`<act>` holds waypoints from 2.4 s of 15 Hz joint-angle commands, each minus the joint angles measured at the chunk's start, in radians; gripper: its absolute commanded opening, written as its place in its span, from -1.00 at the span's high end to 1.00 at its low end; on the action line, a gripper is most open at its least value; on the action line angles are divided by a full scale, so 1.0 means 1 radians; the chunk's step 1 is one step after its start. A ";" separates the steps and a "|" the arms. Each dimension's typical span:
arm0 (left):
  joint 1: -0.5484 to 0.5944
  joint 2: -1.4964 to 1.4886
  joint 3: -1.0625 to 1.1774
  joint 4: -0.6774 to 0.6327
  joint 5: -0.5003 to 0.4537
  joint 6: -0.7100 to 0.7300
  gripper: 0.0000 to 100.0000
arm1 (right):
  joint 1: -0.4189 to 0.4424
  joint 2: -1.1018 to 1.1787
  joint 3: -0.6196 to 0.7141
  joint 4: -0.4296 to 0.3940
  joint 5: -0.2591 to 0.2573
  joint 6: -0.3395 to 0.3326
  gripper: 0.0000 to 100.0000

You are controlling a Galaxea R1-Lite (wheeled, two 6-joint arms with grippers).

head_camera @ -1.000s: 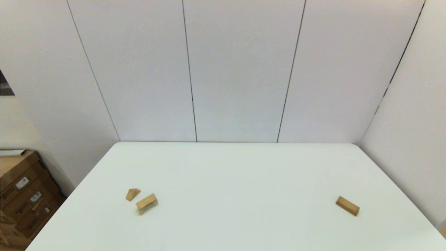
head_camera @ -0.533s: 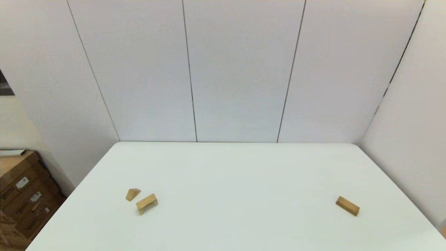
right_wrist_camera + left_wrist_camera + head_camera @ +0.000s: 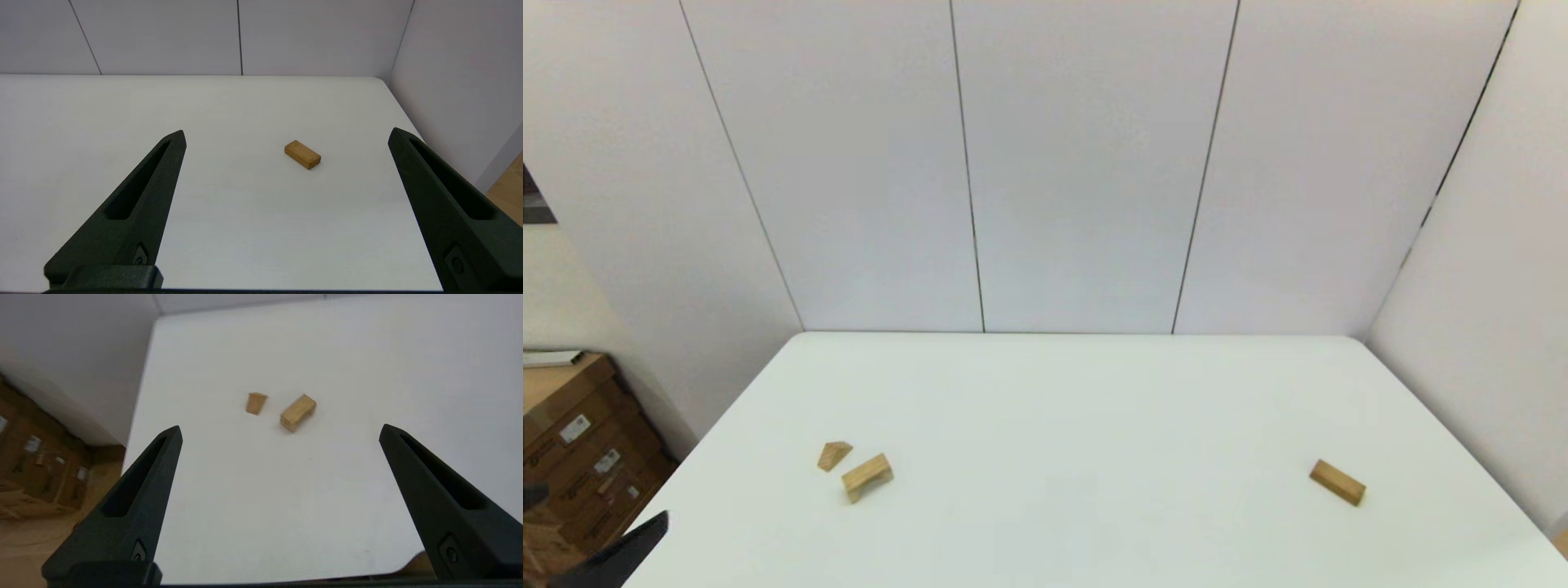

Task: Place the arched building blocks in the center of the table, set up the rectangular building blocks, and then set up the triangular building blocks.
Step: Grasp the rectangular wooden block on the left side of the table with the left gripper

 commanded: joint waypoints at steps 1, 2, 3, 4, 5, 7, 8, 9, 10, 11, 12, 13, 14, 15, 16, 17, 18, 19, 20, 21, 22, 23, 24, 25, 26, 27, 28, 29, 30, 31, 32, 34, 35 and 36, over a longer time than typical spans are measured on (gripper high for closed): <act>0.000 0.611 -0.081 -0.155 -0.104 0.218 -1.00 | 0.000 0.000 0.002 -0.001 0.000 0.000 -1.00; 0.000 0.668 -0.081 -0.175 -0.117 0.255 -1.00 | 0.000 0.000 0.002 -0.001 0.000 0.000 -1.00; 0.000 0.746 -0.080 -0.198 -0.121 0.320 -1.00 | 0.000 0.000 0.002 -0.001 0.000 0.000 -1.00; 0.001 0.793 -0.080 -0.213 -0.123 0.355 -1.00 | 0.000 0.000 0.002 -0.001 0.000 0.000 -1.00; 0.000 0.836 -0.078 -0.220 -0.123 0.381 -1.00 | 0.000 0.000 0.002 -0.001 0.000 0.000 -1.00; 0.001 0.907 -0.078 -0.221 -0.121 0.448 -1.00 | 0.000 0.000 0.002 -0.001 0.000 0.000 -1.00; 0.001 0.932 -0.080 -0.221 -0.121 0.482 -1.00 | 0.000 0.000 0.002 -0.001 0.000 0.000 -1.00; 0.000 0.961 -0.086 -0.224 -0.121 0.508 -1.00 | 0.000 0.000 0.002 -0.001 0.000 0.000 -1.00; 0.001 0.994 -0.090 -0.240 -0.120 0.533 -1.00 | 0.000 0.000 0.002 -0.001 0.000 0.000 -1.00; 0.001 1.033 -0.093 -0.272 -0.120 0.556 -1.00 | 0.000 0.000 0.002 -0.001 0.000 0.000 -1.00; 0.001 1.065 -0.093 -0.316 -0.120 0.568 -1.00 | 0.000 0.000 0.002 -0.001 0.000 0.000 -1.00; 0.001 1.119 -0.101 -0.375 -0.121 0.579 -1.00 | 0.000 0.000 0.002 -0.001 0.000 0.000 -1.00; 0.001 1.154 -0.110 -0.411 -0.123 0.591 -1.00 | 0.000 0.000 0.002 -0.001 0.000 0.000 -1.00; 0.000 1.185 -0.121 -0.431 -0.123 0.605 -1.00 | 0.000 0.000 0.002 -0.001 0.000 0.000 -1.00; 0.000 1.208 -0.136 -0.431 -0.124 0.614 -1.00 | 0.000 0.000 0.002 -0.001 0.000 0.000 -1.00; -0.005 1.229 -0.158 -0.430 -0.124 0.620 -1.00 | 0.000 0.000 0.002 -0.001 0.000 0.000 -1.00; -0.015 1.251 -0.173 -0.430 -0.124 0.619 -1.00 | 0.000 0.000 0.002 -0.001 0.000 0.000 -1.00; -0.031 1.277 -0.193 -0.428 -0.124 0.617 -1.00 | 0.000 0.000 0.002 -0.001 0.000 0.000 -1.00; -0.046 1.292 -0.204 -0.430 -0.124 0.617 -1.00 | 0.000 0.001 0.002 -0.001 0.000 0.000 -1.00; -0.063 1.310 -0.215 -0.430 -0.124 0.614 -1.00 | 0.000 0.001 0.002 -0.001 0.000 0.000 -1.00; -0.080 1.327 -0.231 -0.430 -0.124 0.613 -1.00 | 0.000 0.001 0.002 -0.001 0.000 0.000 -1.00; -0.095 1.343 -0.244 -0.428 -0.126 0.613 -1.00 | 0.000 0.001 0.002 -0.001 0.000 0.000 -1.00; -0.109 1.361 -0.256 -0.430 -0.126 0.611 -1.00 | 0.000 0.000 0.002 -0.001 0.000 0.000 -1.00; -0.127 1.386 -0.277 -0.427 -0.124 0.609 -1.00 | 0.000 0.001 0.002 -0.001 0.000 0.000 -1.00; -0.131 1.402 -0.290 -0.428 -0.126 0.609 -1.00 | 0.000 0.001 0.002 -0.001 0.000 0.000 -1.00; -0.131 1.419 -0.305 -0.427 -0.124 0.608 -1.00 | 0.000 0.001 0.002 -0.001 0.000 0.000 -1.00; -0.129 1.436 -0.314 -0.427 -0.124 0.608 -1.00 | 0.000 0.000 0.002 -0.001 0.000 0.000 -1.00; -0.126 1.453 -0.330 -0.424 -0.124 0.608 -1.00 | 0.000 0.000 0.002 -0.001 0.000 0.000 -1.00; -0.115 1.470 -0.343 -0.425 -0.123 0.609 -1.00 | 0.000 0.000 0.002 -0.001 0.000 0.000 -1.00; -0.104 1.479 -0.365 -0.421 -0.123 0.609 -1.00 | 0.000 0.000 0.002 -0.001 0.000 0.000 -1.00; -0.103 1.485 -0.369 -0.421 -0.123 0.609 -1.00 | 0.000 0.001 0.002 -0.001 0.000 0.000 -1.00; -0.100 1.493 -0.374 -0.410 -0.121 0.611 -1.00 | 0.000 0.000 0.002 -0.001 0.000 0.000 -1.00; -0.097 1.499 -0.380 -0.399 -0.121 0.611 -1.00 | 0.000 0.000 0.002 -0.001 0.000 0.000 -1.00; -0.091 1.502 -0.386 -0.398 -0.121 0.611 -1.00 | 0.000 0.000 0.002 -0.001 0.000 0.000 -1.00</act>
